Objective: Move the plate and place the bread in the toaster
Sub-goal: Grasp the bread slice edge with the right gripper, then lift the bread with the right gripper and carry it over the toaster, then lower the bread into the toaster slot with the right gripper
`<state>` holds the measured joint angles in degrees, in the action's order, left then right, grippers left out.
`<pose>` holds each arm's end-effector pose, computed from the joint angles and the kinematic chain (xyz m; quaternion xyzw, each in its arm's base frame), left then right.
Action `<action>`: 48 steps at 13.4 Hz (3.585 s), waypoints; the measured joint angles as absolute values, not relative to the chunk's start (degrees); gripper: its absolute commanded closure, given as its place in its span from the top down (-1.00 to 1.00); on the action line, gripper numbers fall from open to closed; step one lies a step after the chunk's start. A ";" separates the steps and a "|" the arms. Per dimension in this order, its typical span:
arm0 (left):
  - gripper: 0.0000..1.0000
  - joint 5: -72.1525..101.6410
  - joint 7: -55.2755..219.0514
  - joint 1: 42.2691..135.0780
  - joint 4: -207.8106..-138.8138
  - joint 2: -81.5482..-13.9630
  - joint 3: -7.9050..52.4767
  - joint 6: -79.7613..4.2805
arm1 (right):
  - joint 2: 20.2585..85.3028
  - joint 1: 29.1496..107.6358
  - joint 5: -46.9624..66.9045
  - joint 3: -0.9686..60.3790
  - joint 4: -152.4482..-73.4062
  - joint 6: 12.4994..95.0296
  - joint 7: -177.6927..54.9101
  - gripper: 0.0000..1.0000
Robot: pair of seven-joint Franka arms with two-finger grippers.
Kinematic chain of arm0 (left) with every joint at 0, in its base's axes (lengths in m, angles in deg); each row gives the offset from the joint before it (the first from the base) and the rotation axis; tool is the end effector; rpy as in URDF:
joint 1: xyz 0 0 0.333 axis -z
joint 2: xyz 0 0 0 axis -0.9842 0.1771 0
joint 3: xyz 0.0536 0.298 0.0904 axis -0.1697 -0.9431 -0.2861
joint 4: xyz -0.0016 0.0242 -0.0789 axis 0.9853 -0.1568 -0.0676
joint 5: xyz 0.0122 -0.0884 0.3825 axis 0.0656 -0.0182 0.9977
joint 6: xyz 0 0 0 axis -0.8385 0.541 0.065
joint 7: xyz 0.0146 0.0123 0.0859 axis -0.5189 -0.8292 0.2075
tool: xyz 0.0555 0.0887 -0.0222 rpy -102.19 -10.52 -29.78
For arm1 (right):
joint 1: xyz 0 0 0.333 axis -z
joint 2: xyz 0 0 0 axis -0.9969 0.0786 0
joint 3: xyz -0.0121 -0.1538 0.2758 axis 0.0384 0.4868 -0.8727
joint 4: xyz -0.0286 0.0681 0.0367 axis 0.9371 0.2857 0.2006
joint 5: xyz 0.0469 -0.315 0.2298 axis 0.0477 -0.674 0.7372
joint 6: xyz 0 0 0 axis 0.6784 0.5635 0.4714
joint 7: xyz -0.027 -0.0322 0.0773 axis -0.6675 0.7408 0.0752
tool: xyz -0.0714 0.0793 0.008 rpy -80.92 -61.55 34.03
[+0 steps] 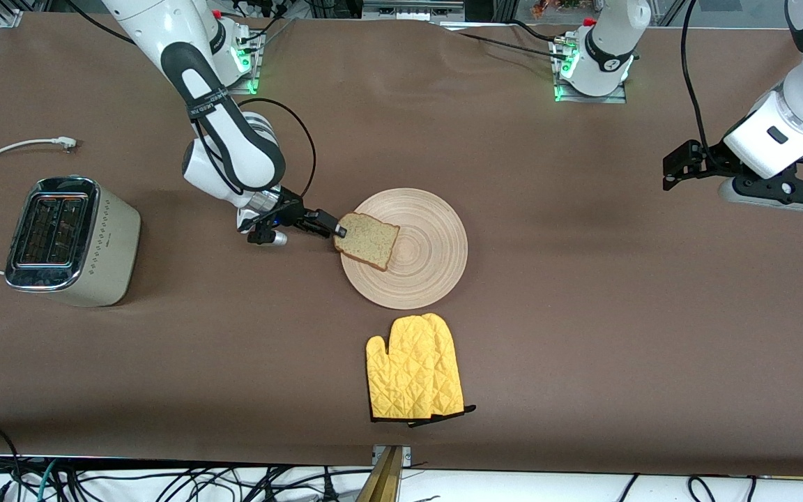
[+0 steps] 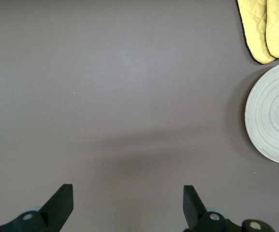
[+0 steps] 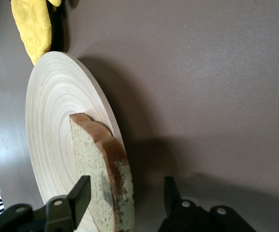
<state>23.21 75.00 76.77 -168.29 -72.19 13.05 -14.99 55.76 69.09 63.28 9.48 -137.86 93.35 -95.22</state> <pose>0.5613 -0.0588 0.5820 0.9983 -0.0555 -0.0137 0.0056 0.4825 0.2559 0.1743 -0.9194 0.1332 -0.0275 0.3691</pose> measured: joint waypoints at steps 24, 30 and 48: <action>1.00 23.22 75.00 76.69 -167.53 -72.46 13.19 -12.91 | 48.84 68.98 43.04 11.48 -136.28 91.72 -85.10 -1.00; 1.00 23.22 75.00 77.07 -166.61 -72.51 13.37 -12.75 | 45.46 69.49 9.94 32.36 -123.56 55.75 -80.01 -1.00; 1.00 23.22 75.00 77.08 -166.51 -72.51 13.41 -12.70 | 43.02 71.33 -32.37 51.61 -103.73 33.83 -76.23 -1.00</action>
<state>23.22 75.00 77.08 -166.51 -72.51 13.41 -12.70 43.02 71.33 -32.37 51.61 -103.73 33.83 -76.23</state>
